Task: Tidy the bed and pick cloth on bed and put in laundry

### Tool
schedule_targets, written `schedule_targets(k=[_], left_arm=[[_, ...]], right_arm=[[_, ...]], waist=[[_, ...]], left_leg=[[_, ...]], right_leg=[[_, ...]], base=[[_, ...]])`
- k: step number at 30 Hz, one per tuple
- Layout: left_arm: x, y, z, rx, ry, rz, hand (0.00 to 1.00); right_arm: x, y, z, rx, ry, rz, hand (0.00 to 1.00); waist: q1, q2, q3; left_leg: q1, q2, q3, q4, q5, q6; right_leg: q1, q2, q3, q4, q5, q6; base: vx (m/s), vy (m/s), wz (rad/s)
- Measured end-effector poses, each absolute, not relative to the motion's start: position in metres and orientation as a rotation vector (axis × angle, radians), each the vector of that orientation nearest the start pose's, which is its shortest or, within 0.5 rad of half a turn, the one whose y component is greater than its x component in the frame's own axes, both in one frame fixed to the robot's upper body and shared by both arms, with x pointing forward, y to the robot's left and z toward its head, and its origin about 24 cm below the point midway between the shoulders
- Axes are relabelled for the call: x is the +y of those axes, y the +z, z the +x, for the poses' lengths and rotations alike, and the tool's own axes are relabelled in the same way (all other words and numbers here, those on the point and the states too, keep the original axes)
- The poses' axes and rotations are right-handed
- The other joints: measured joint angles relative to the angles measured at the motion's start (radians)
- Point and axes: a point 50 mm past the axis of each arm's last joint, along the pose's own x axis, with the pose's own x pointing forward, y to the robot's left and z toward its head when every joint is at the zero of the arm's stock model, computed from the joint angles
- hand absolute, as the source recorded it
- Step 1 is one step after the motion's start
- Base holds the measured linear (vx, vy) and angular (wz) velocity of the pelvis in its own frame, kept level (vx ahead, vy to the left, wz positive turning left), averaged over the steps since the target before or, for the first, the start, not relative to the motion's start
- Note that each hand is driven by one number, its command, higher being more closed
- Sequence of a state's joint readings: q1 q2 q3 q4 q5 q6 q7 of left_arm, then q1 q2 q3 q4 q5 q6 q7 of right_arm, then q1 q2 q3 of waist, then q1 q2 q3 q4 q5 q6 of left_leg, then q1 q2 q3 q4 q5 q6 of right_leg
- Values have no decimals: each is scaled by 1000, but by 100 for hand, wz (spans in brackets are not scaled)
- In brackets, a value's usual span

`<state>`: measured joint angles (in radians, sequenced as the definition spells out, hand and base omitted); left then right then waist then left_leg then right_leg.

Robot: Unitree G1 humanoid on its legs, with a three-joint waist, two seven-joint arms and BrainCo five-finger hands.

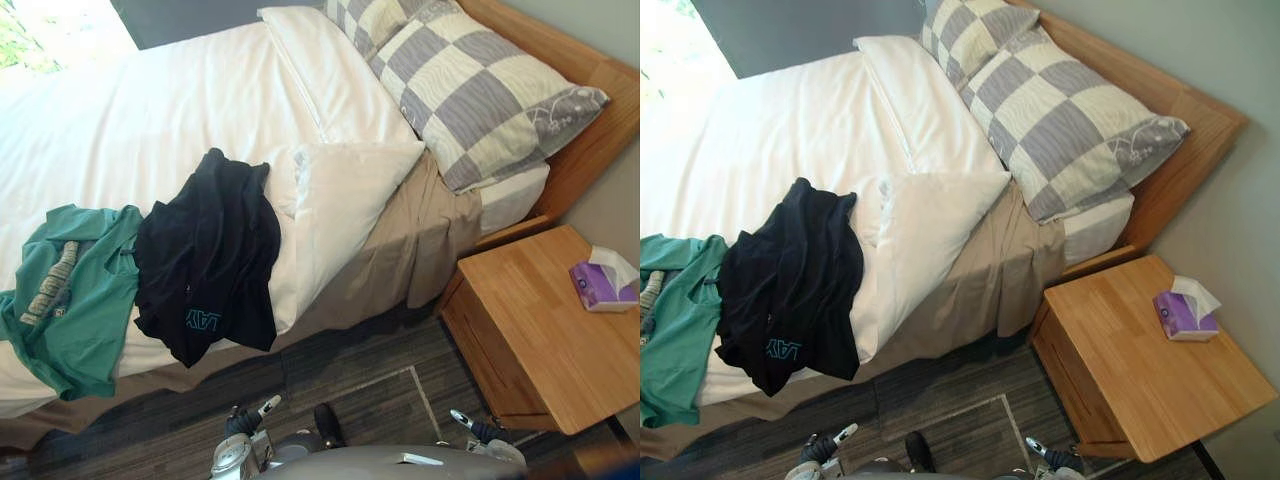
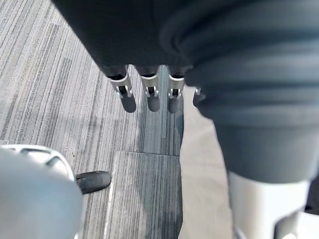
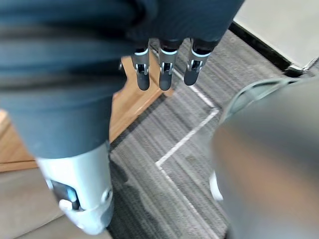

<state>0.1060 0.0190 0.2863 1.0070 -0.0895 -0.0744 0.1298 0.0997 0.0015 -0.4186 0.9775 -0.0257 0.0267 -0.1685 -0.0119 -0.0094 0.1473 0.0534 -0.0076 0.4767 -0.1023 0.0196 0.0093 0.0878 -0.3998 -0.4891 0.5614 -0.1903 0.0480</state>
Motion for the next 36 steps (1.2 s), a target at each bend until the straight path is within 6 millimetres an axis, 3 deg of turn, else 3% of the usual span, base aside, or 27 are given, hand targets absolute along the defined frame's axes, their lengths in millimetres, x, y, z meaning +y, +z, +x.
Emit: schedule_targets(k=[1,2,3,4,6,8,9,10,11,12,13,15,21,25,28,33,36], left_arm=[[207,-157,92,1024,459,-102,0],[210,-156,92,1024,457,-89,0],[217,-155,92,1022,457,-64,0],[219,-155,92,1025,459,-59,0],[218,-157,90,1045,459,-59,0],[216,-158,90,1046,459,-68,0],[215,-158,91,1040,471,-77,0],[215,-157,93,1039,480,-85,0],[203,-159,92,1043,483,-126,0],[193,-160,93,1042,478,-157,0],[188,-162,91,1051,482,-177,0],[184,-162,92,1052,474,-178,0],[190,-158,97,1020,479,-161,0],[195,-160,87,1039,491,-148,0],[199,-159,84,1039,494,-129,0],[209,-159,76,1056,455,-69,0],[216,-159,72,1070,417,-10,0]], right_arm=[[-215,-158,85,1102,-554,87,0],[-213,-158,87,1099,-546,88,0],[-208,-158,90,1095,-522,81,0],[-208,-158,91,1092,-516,77,0],[-210,-156,94,1076,-513,64,0],[-208,-155,97,1058,-491,41,0],[-206,-155,95,1057,-480,33,0],[-204,-155,94,1057,-478,39,0],[-211,-154,92,1052,-489,23,0],[-218,-151,94,1037,-500,4,0],[-223,-150,96,1029,-501,-8,0],[-224,-149,97,1024,-503,-12,0],[-212,-143,105,965,-466,-6,0],[-201,-101,137,691,-411,-17,0],[-223,-56,154,468,-463,-67,0],[-265,31,185,89,-532,-341,0],[-275,69,213,-62,-502,-504,0]], waist=[[-4,6,1],[-5,-6,3],[-8,-19,13],[-10,-22,15],[-22,-9,23],[-27,-2,26],[-27,-19,21],[-27,-25,23],[-26,-4,15],[-25,27,16],[-25,50,11],[-24,61,11],[-22,41,4],[-25,35,-3],[-26,30,-8],[-41,18,-42],[-47,23,-43]], left_leg=[[4,12,-27,1,-3,3],[4,17,-39,1,-4,5],[6,32,-62,2,-3,7],[6,42,-73,4,-2,7],[21,90,-105,25,-5,-8],[35,114,-119,38,-12,-37],[36,107,-122,38,-15,-61],[44,107,-124,35,-23,-71],[59,136,-64,34,-18,-77],[69,169,-13,30,8,-113],[76,184,6,21,14,-127],[105,198,28,6,25,-141],[136,211,67,6,30,-146],[134,200,95,6,25,-148],[134,199,95,6,2,-147],[105,181,49,6,1,-142],[97,178,11,6,4,-137]], right_leg=[[-74,11,87,126,-1,-14],[-99,29,125,150,-24,3],[-140,80,192,167,-76,25],[-158,107,212,163,-94,24],[-190,204,272,41,-112,22],[-196,249,343,-106,-95,36],[-187,251,398,-231,-26,26],[-184,247,391,-232,-3,1],[-179,261,368,-240,-8,-5],[-180,283,364,-233,-16,-17],[-178,302,363,-231,-20,-20],[-157,325,361,-234,-20,-20],[-111,332,350,-270,-20,-21],[-115,325,373,-287,-23,-20],[-117,325,372,-282,-38,-16],[-123,315,358,-285,-39,-16],[-111,310,333,-301,-31,-9]], base=[[186,-24,42],[211,-69,50],[109,-85,38],[137,-125,47],[153,-168,44],[151,-266,34],[149,-331,34],[182,-322,28],[251,-242,13],[273,-267,-4],[217,-205,-10],[164,-138,-12],[99,-48,-2],[7,15,-12],[-21,0,7],[30,-7,12],[73,-13,26]])
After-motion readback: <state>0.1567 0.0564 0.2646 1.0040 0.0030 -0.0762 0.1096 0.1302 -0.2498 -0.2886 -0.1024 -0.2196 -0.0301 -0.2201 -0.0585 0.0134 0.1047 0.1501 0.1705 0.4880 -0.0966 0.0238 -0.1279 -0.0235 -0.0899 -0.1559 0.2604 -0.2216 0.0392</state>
